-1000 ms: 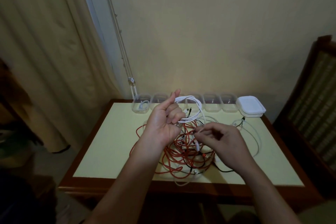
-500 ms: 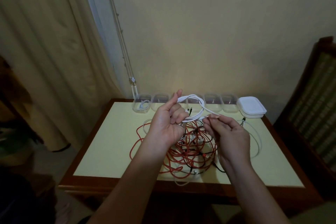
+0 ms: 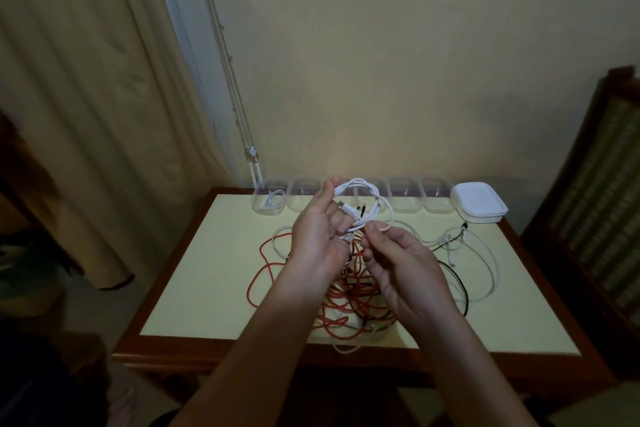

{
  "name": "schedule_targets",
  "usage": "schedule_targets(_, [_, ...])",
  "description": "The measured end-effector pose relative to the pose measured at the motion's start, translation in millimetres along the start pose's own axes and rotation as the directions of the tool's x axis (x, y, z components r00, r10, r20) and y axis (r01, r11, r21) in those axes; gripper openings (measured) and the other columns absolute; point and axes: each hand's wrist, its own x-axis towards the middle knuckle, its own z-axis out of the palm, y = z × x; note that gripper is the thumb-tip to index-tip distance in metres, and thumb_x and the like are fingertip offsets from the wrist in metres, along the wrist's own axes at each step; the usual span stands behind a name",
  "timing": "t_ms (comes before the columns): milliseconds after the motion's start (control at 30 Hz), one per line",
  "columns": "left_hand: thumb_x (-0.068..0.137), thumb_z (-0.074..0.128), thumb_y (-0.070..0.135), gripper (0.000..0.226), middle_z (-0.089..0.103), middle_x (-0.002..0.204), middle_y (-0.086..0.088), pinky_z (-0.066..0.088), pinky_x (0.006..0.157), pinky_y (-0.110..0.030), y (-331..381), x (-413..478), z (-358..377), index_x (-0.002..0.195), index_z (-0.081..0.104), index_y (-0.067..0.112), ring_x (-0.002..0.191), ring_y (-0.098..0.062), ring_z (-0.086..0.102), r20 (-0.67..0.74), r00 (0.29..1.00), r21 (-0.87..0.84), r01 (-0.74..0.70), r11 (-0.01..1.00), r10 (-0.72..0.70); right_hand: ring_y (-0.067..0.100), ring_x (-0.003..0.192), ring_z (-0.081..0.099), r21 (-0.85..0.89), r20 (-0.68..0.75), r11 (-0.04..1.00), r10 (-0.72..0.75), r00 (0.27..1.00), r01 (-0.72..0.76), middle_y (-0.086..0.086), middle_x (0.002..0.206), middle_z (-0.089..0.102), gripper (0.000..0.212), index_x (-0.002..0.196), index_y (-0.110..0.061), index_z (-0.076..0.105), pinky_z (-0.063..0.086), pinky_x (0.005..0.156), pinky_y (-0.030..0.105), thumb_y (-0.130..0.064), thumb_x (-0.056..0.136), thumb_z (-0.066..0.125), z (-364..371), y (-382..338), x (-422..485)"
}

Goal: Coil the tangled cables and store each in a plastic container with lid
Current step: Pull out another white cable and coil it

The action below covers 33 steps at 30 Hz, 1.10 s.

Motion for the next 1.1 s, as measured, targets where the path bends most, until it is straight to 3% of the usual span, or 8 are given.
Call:
schedule_targets(167, [0.102,0.056,0.032,0.031,0.043,0.046,0.000,0.054,0.076,-0.041,-13.2,4.4,-7.6,0.097,0.063,0.002,0.058,-0.022,0.051,-0.032,0.999,0.121,-0.038,0.992,0.042,0.008,0.065,0.059,-0.037,-0.036,0.999,0.001,0.999,-0.002,0.005,0.074,0.066,0.021,0.093,-0.004,0.070,0.053,0.059,0.015,-0.013,0.074,0.076,0.9,-0.8,1.7])
schedule_targets(300, [0.104,0.052,0.033,0.031,0.068,0.087,-0.020,0.052,0.069,-0.039,-25.8,0.4,-9.4,0.105,0.075,0.014,0.079,-0.031,0.064,-0.018,0.982,0.286,-0.177,0.942,0.190,0.008,0.057,0.051,-0.012,-0.041,1.000,-0.020,0.999,0.020,0.000,0.071,0.060,0.006,0.090,-0.010,0.061,0.045,0.048,0.017,-0.010,0.095,0.065,0.4,0.1,5.8])
schedule_targets(400, [0.104,0.053,0.027,0.027,0.062,0.063,-0.006,0.051,0.070,-0.036,-29.3,-1.3,-13.4,0.104,0.075,0.012,0.063,-0.019,0.063,0.009,0.974,0.348,-0.215,0.913,0.225,0.008,0.054,0.046,0.012,-0.013,1.000,0.005,1.000,-0.004,0.004,0.081,0.058,0.005,0.094,-0.012,0.057,0.036,0.042,0.018,-0.010,0.099,0.058,-5.7,-0.2,11.7])
schedule_targets(533, [0.096,0.049,0.013,0.021,0.049,0.057,-0.002,0.051,0.066,-0.033,-12.8,3.3,-17.1,0.095,0.065,0.000,0.054,-0.018,0.057,0.080,0.989,0.227,0.101,0.969,-0.122,0.017,0.070,0.050,0.065,0.045,0.990,0.124,0.991,-0.126,0.017,0.107,0.062,0.014,0.107,-0.011,0.064,0.032,0.038,0.019,-0.009,0.099,0.052,-17.0,-5.6,16.0])
schedule_targets(667, [0.084,0.042,0.012,0.015,0.039,0.061,0.000,0.043,0.046,-0.024,7.4,5.4,-26.3,0.082,0.053,0.004,0.046,-0.013,0.041,0.197,0.896,0.164,0.370,0.915,-0.398,0.007,0.047,0.049,0.017,0.079,0.977,0.209,0.975,-0.211,0.001,0.073,0.061,0.025,0.111,-0.011,0.065,0.021,0.035,0.016,-0.006,0.099,0.045,-20.7,-15.8,9.6])
schedule_targets(767, [0.092,0.049,0.022,0.025,0.029,0.050,0.006,0.022,0.040,-0.018,9.2,9.2,-30.6,0.080,0.063,0.006,0.035,-0.007,0.026,0.269,0.838,0.288,0.401,0.870,-0.475,0.007,0.043,0.046,-0.054,0.145,0.969,0.245,0.958,-0.240,-0.001,0.068,0.049,0.022,0.111,-0.013,0.067,0.018,0.036,0.017,-0.020,0.094,0.054,-17.4,-14.5,7.7])
schedule_targets(933, [0.098,0.056,0.030,0.028,0.018,0.045,0.008,0.016,0.031,-0.016,-0.9,11.8,-20.2,0.096,0.076,0.009,0.032,-0.004,0.017,0.217,0.926,0.385,0.210,0.899,-0.309,0.008,0.048,0.038,-0.305,0.109,0.950,0.110,0.988,-0.072,-0.001,0.068,0.050,0.012,0.108,-0.014,0.061,0.034,0.040,0.020,-0.013,0.096,0.064,-15.6,-9.7,7.8])
schedule_targets(1100, [0.096,0.064,0.028,0.030,0.018,0.049,0.009,0.014,0.034,-0.016,-2.4,13.4,-19.6,0.112,0.070,0.004,0.036,-0.002,0.016,0.179,0.979,0.381,0.024,0.924,-0.100,0.016,0.046,0.055,-0.526,0.069,0.843,-0.087,0.994,0.110,0.004,0.064,0.070,0.017,0.108,-0.008,0.063,0.050,0.047,0.024,-0.007,0.092,0.070,-15.1,-13.7,4.8])
